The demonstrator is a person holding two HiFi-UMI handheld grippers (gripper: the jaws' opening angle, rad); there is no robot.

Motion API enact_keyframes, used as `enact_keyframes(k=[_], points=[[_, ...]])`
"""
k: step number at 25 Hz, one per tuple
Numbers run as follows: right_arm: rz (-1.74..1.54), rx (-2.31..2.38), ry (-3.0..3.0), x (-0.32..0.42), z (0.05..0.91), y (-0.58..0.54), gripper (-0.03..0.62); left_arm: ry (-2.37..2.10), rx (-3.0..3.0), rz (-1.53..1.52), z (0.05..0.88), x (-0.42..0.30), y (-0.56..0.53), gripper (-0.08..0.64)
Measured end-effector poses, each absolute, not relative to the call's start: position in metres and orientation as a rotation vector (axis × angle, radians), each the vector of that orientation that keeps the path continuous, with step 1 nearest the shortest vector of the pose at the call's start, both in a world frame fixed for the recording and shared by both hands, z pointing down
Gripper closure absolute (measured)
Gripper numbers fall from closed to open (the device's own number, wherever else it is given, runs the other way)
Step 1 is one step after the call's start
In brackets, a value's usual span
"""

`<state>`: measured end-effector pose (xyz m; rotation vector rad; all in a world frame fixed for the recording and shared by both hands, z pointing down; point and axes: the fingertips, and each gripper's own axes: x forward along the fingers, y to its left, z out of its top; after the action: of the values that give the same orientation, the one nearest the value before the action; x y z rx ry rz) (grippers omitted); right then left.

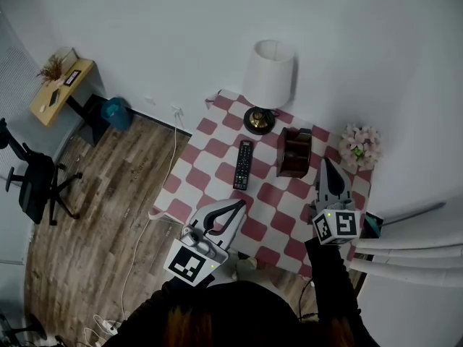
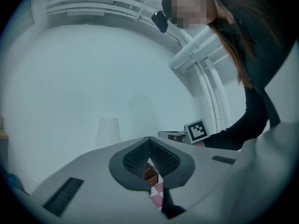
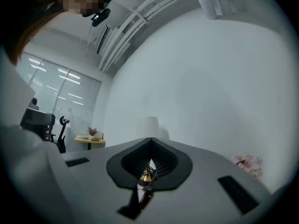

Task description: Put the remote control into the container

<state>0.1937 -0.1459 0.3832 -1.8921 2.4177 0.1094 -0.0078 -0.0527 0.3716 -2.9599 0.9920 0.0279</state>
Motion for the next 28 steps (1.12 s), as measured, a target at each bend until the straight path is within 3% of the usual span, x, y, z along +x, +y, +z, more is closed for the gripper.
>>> enact_keyframes(k=[17,28], points=[[-0.02,-1.747,2.612,0.121,0.38,-0.041,0.577,1.03,-2.949,0.029,0.384,-0.017,-0.057,0.558],[-0.055,-1.689,2.587,0.118,0.364,-0.032,0.577,1.041,-2.957,0.042,0.386,-0.018,-0.056,0.558]])
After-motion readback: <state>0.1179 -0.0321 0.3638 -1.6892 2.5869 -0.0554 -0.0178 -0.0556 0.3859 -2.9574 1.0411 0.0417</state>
